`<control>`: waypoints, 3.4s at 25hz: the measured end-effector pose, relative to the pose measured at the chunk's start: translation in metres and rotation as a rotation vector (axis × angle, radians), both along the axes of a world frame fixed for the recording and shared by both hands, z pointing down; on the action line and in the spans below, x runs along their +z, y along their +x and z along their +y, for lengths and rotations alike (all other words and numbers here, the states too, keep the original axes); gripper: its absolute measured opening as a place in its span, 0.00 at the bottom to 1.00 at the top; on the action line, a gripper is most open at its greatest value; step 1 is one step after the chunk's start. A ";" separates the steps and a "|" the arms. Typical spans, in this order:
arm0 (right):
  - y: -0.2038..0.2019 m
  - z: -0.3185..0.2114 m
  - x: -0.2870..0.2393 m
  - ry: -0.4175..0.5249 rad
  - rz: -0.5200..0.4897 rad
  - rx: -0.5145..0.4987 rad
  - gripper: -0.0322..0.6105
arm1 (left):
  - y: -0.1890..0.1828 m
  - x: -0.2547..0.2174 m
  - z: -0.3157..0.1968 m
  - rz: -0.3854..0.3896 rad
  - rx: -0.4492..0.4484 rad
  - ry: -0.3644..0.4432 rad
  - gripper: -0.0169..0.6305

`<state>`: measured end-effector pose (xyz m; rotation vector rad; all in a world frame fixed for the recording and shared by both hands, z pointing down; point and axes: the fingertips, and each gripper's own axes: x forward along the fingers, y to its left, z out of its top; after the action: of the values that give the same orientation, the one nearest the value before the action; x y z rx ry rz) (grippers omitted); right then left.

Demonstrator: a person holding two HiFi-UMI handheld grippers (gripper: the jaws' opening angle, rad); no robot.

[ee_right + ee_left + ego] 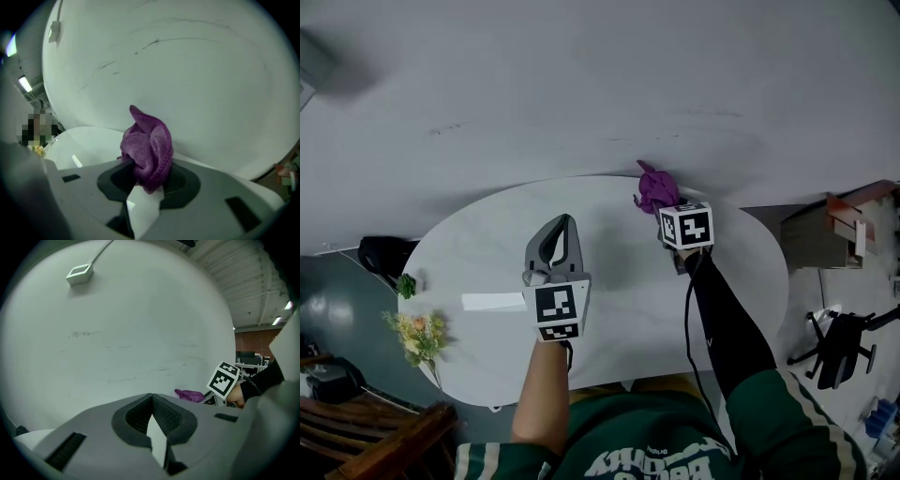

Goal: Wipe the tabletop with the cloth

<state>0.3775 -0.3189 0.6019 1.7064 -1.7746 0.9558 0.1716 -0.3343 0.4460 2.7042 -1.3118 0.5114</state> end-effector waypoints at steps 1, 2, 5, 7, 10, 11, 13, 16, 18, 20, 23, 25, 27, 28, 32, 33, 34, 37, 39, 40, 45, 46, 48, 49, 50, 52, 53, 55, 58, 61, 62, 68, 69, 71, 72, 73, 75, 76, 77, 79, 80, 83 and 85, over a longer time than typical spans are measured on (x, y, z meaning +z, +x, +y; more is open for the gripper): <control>0.014 0.007 0.000 -0.002 0.006 0.011 0.26 | 0.009 0.000 0.003 -0.001 0.009 0.000 0.03; 0.027 0.014 0.000 -0.005 0.012 0.022 0.26 | 0.018 0.000 0.006 -0.002 0.018 0.000 0.03; 0.063 0.035 -0.001 -0.011 0.029 0.053 0.26 | 0.042 0.000 0.016 -0.003 0.044 -0.003 0.03; 0.085 0.049 -0.002 -0.016 0.044 0.070 0.26 | 0.056 -0.001 0.022 -0.002 0.056 -0.002 0.03; 0.115 0.069 -0.003 -0.025 0.068 0.102 0.26 | 0.071 -0.003 0.030 0.002 0.068 0.001 0.03; 0.124 0.076 -0.003 -0.028 0.073 0.114 0.26 | 0.075 -0.004 0.032 0.003 0.070 0.002 0.03; 0.138 0.086 -0.004 -0.031 0.081 0.132 0.26 | 0.079 -0.005 0.037 0.002 0.070 0.004 0.03; 0.150 0.097 -0.004 -0.031 0.094 0.151 0.26 | 0.077 -0.008 0.043 0.000 0.064 0.007 0.03; 0.151 0.098 -0.007 -0.023 0.105 0.154 0.26 | 0.069 -0.010 0.046 0.001 0.049 0.008 0.03; 0.141 0.094 -0.016 0.002 0.118 0.140 0.25 | 0.054 -0.012 0.046 -0.001 0.025 0.011 0.03; 0.106 0.081 -0.034 0.058 0.114 0.100 0.25 | 0.021 -0.015 0.043 -0.004 -0.016 0.016 0.03; 0.074 0.071 -0.043 0.090 0.097 0.078 0.25 | -0.006 -0.017 0.040 -0.006 -0.040 0.019 0.03; 0.038 0.060 -0.051 0.117 0.073 0.054 0.25 | -0.034 -0.018 0.038 -0.006 -0.064 0.021 0.03; 0.016 0.051 -0.055 0.130 0.060 0.033 0.25 | -0.050 -0.019 0.036 -0.007 -0.081 0.024 0.03; -0.089 0.012 -0.072 0.176 0.007 -0.086 0.25 | -0.125 -0.027 0.029 -0.017 -0.155 0.036 0.03; -0.117 0.004 -0.075 0.184 -0.002 -0.113 0.25 | -0.145 -0.029 0.027 -0.020 -0.169 0.040 0.03; -0.146 -0.004 -0.077 0.189 -0.011 -0.141 0.25 | -0.165 -0.031 0.025 -0.022 -0.184 0.043 0.03; -0.236 -0.026 -0.078 0.192 -0.044 -0.227 0.25 | -0.233 -0.035 0.019 -0.035 -0.242 0.048 0.03; -0.296 -0.039 -0.078 0.192 -0.067 -0.285 0.25 | -0.280 -0.036 0.016 -0.042 -0.285 0.049 0.03; -0.326 -0.044 -0.077 0.192 -0.077 -0.314 0.25 | -0.303 -0.037 0.015 -0.043 -0.306 0.050 0.03; -0.466 -0.059 -0.072 0.183 -0.119 -0.449 0.25 | -0.397 -0.038 0.015 -0.048 -0.370 0.050 0.03; -0.490 -0.062 -0.070 0.178 -0.127 -0.472 0.25 | -0.412 -0.037 0.015 -0.049 -0.376 0.050 0.03; -0.535 -0.065 -0.064 0.164 -0.144 -0.514 0.25 | -0.438 -0.035 0.016 -0.051 -0.388 0.050 0.03; -0.556 -0.065 -0.060 0.154 -0.153 -0.534 0.25 | -0.450 -0.034 0.017 -0.052 -0.394 0.049 0.03; -0.576 -0.065 -0.054 0.140 -0.163 -0.553 0.25 | -0.462 -0.033 0.018 -0.053 -0.399 0.048 0.03; -0.608 -0.062 -0.037 0.093 -0.182 -0.584 0.25 | -0.481 -0.032 0.021 -0.056 -0.406 0.047 0.03; -0.621 -0.060 -0.026 0.062 -0.188 -0.593 0.25 | -0.488 -0.031 0.022 -0.056 -0.407 0.046 0.03; -0.636 -0.056 -0.005 0.005 -0.192 -0.595 0.25 | -0.498 -0.028 0.024 -0.056 -0.405 0.043 0.03; -0.639 -0.057 0.005 -0.014 -0.187 -0.572 0.25 | -0.506 -0.022 0.026 -0.052 -0.397 0.035 0.03; -0.634 -0.058 0.005 -0.019 -0.178 -0.560 0.25 | -0.507 -0.018 0.026 -0.034 -0.396 0.027 0.03; -0.631 -0.058 0.005 -0.020 -0.175 -0.554 0.25 | -0.506 -0.018 0.026 -0.028 -0.394 0.023 0.03; -0.584 -0.055 0.009 -0.033 -0.108 -0.496 0.24 | -0.477 -0.015 0.022 -0.017 -0.360 0.016 0.03; -0.575 -0.054 0.010 -0.036 -0.107 -0.487 0.24 | -0.471 -0.015 0.021 -0.017 -0.356 0.016 0.03; -0.555 -0.051 0.012 -0.040 -0.109 -0.472 0.24 | -0.456 -0.014 0.021 -0.018 -0.345 0.015 0.03; -0.546 -0.050 0.012 -0.041 -0.109 -0.467 0.24 | -0.449 -0.014 0.021 -0.020 -0.340 0.012 0.03; -0.537 -0.049 0.012 -0.040 -0.110 -0.464 0.24 | -0.441 -0.013 0.020 -0.021 -0.339 0.010 0.03; -0.516 -0.047 0.012 -0.038 -0.104 -0.459 0.24 | -0.425 -0.013 0.020 -0.022 -0.340 0.005 0.03; -0.504 -0.046 0.012 -0.039 -0.101 -0.455 0.24 | -0.416 -0.013 0.020 -0.022 -0.340 0.003 0.03; -0.492 -0.045 0.012 -0.039 -0.101 -0.450 0.24 | -0.407 -0.013 0.021 -0.024 -0.338 0.002 0.03; -0.468 -0.044 0.011 -0.038 -0.101 -0.435 0.24 | -0.387 -0.013 0.022 -0.030 -0.330 0.001 0.03; -0.455 -0.043 0.011 -0.038 -0.098 -0.426 0.24 | -0.376 -0.013 0.022 -0.033 -0.324 0.000 0.03; -0.415 -0.039 0.011 -0.040 -0.093 -0.399 0.24 | -0.344 -0.011 0.023 -0.035 -0.305 -0.006 0.03; -0.388 -0.035 0.011 -0.042 -0.089 -0.382 0.24 | -0.320 -0.010 0.023 -0.034 -0.289 -0.010 0.03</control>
<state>-0.0109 -0.3541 0.6130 1.2509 -2.0262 0.9006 -0.1482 -0.3110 0.4364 2.4458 -1.6662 0.5309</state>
